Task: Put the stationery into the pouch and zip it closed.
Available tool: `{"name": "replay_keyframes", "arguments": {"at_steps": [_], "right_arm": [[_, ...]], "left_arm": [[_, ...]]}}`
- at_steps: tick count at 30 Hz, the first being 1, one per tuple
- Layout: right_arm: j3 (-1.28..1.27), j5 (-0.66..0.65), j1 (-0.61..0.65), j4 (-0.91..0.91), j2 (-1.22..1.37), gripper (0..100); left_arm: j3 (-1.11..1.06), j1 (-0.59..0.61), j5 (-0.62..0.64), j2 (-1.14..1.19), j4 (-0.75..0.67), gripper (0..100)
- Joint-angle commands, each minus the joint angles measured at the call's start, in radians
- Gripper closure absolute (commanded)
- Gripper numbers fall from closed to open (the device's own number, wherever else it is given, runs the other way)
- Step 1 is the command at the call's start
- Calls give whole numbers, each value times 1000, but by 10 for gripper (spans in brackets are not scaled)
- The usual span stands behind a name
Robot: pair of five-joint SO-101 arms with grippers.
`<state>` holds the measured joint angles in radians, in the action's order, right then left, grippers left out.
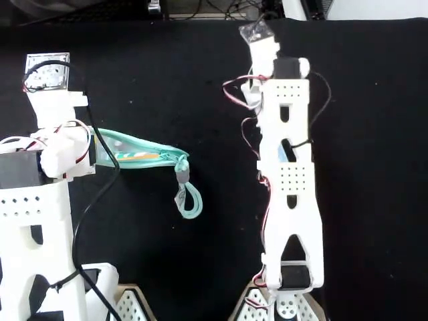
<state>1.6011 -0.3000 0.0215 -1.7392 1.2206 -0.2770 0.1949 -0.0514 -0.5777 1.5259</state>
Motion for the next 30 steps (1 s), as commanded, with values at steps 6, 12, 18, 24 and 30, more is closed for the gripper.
{"name": "replay_keyframes", "arguments": {"at_steps": [6,12,18,24,30], "right_arm": [[24,0,-34,-32,-199,986],[-214,2,-75,-32,-404,986],[-568,-2,-61,-29,-756,986],[-1032,20,43,5,-1135,986],[-1831,63,147,359,-1480,986]], "left_arm": [[-35,2,-8,17,-11,970],[-35,2,-8,17,-11,970],[-35,1,-8,17,-11,970],[-35,2,-8,17,-11,970],[-35,2,-8,17,-11,970]]}}
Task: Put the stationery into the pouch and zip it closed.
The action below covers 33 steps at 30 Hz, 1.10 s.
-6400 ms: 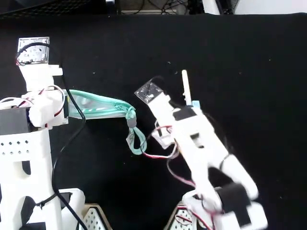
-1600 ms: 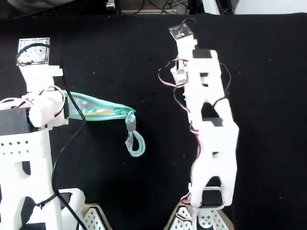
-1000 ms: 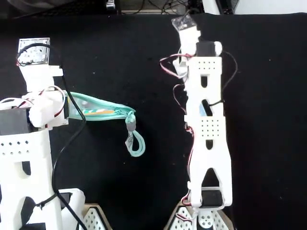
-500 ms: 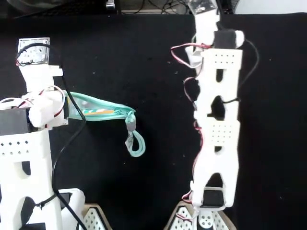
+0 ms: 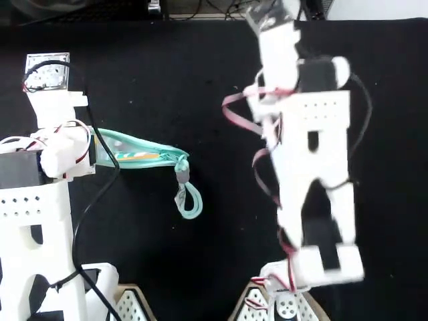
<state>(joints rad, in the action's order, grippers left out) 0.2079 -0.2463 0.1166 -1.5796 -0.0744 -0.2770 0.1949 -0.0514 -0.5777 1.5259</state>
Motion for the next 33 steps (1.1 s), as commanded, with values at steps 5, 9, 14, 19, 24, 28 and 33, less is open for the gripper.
{"name": "replay_keyframes", "arguments": {"at_steps": [5,9,14,19,24,28,33], "right_arm": [[-1050,-5,89,592,-401,986],[-1239,-69,84,658,-476,986],[-1317,-78,87,657,-478,986],[-1326,-97,87,657,-478,890],[-1322,-115,91,657,-476,880],[-1320,-138,129,644,-456,879],[-1247,-140,172,644,-334,848]], "left_arm": [[-35,2,-8,17,-11,970],[-35,-1,-8,17,-11,970],[-35,-2,-8,17,-11,970],[-35,-2,-8,17,-11,970],[-35,-2,-8,17,-11,970],[-35,-2,-8,17,-11,970],[-35,-2,-8,17,-11,970]]}}
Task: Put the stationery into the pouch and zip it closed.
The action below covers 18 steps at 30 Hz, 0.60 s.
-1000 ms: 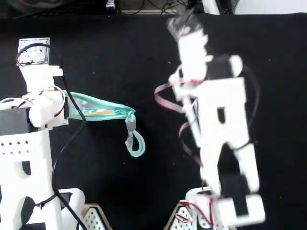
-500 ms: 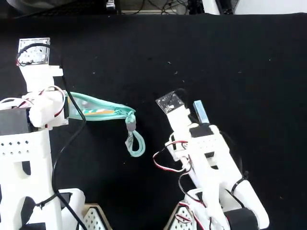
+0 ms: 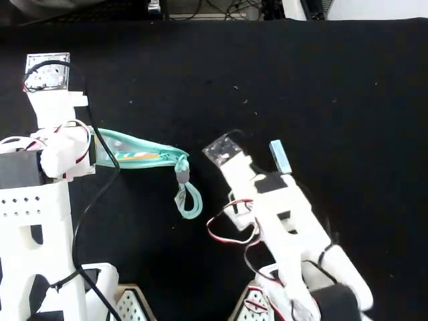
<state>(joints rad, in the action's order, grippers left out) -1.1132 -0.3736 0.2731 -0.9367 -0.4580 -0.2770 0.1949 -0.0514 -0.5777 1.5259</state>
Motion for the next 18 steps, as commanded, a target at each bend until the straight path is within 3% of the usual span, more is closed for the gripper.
{"name": "replay_keyframes", "arguments": {"at_steps": [1,10,12,13,18], "right_arm": [[101,-14,14,2,79,858],[266,-89,-78,2,358,884],[277,-117,-91,2,392,949],[278,-118,-91,-2,394,994],[214,-123,-92,-12,220,986]], "left_arm": [[-35,-2,-8,17,-11,970],[-35,1,-8,17,-11,970],[-35,2,-8,17,-11,970],[-35,2,-8,17,-11,970],[-35,2,-8,17,-11,970]]}}
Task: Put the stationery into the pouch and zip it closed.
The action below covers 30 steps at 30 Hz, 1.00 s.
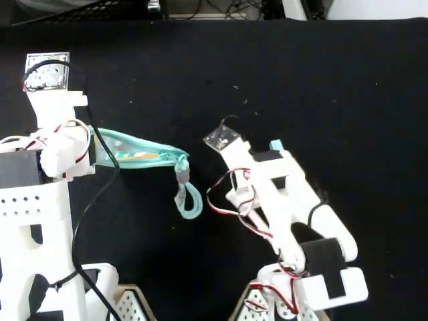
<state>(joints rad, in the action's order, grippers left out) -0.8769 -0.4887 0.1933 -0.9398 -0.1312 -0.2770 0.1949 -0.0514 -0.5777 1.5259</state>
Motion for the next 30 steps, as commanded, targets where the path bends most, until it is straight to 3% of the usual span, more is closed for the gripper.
{"name": "replay_keyframes", "arguments": {"at_steps": [1,10,15,19,23,30], "right_arm": [[-41,-8,-11,-26,-182,986],[65,81,-5,-350,-989,986],[252,147,-3,-361,-1184,986],[354,311,86,-273,-1187,986],[414,440,290,-63,-1188,986],[309,381,588,399,-1187,986]], "left_arm": [[-35,2,-8,17,-11,970],[-35,-2,-8,17,-11,970],[-35,-4,-6,17,-11,970],[-35,-4,-6,17,-11,970],[-50,-4,-6,17,-11,970],[-50,-4,-6,17,-11,970]]}}
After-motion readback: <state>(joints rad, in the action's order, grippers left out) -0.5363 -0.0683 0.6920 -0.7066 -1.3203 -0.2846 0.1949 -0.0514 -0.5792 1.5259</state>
